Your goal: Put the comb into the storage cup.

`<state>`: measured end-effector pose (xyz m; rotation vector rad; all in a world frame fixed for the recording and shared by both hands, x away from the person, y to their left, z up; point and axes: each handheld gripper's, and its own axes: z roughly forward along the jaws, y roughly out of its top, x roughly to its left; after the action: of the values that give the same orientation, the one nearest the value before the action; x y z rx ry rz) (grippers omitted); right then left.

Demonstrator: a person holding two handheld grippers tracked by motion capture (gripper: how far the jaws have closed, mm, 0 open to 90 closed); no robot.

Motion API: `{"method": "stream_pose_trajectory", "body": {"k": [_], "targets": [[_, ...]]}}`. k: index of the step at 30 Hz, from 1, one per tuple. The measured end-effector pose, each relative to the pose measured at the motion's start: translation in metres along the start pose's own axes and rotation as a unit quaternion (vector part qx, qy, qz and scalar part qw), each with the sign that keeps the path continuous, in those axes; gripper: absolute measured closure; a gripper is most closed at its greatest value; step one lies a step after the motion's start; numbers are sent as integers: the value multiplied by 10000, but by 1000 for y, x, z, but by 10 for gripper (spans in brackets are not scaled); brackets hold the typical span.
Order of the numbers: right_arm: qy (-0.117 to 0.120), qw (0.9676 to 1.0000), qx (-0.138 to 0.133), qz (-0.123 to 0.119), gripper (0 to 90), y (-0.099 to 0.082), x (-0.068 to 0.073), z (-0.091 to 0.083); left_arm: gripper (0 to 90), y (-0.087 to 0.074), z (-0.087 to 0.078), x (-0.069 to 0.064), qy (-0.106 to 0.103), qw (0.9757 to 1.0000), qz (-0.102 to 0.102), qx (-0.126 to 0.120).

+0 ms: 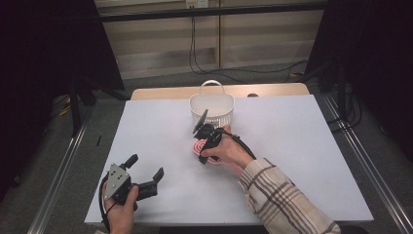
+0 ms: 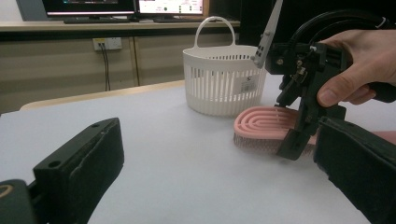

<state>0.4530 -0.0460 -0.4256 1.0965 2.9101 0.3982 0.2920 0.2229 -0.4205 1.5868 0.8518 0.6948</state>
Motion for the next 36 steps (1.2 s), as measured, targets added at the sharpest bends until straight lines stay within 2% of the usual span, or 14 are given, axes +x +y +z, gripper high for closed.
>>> {"method": "stream_pose_trajectory", "body": {"k": [4, 8, 19, 28, 36], "targets": [[21, 10000, 63, -4, 200, -1, 0, 0, 19, 0, 0, 0, 0, 10000, -7, -2], [142, 9998, 145, 30, 201, -2, -1, -2, 19, 0, 0, 0, -4, 10000, -14, -6], [156, 9998, 112, 43, 202, -4, -2, -12, 19, 0, 0, -1, 0, 10000, -41, -11], [259, 9997, -39, 35, 201, -4, -3, -25, 19, 0, 0, -1, 1, 10000, -44, -3], [283, 9994, -178, 133, 201, -6, -5, -36, 19, 0, 0, -1, -2, 10000, -47, 6]]}}
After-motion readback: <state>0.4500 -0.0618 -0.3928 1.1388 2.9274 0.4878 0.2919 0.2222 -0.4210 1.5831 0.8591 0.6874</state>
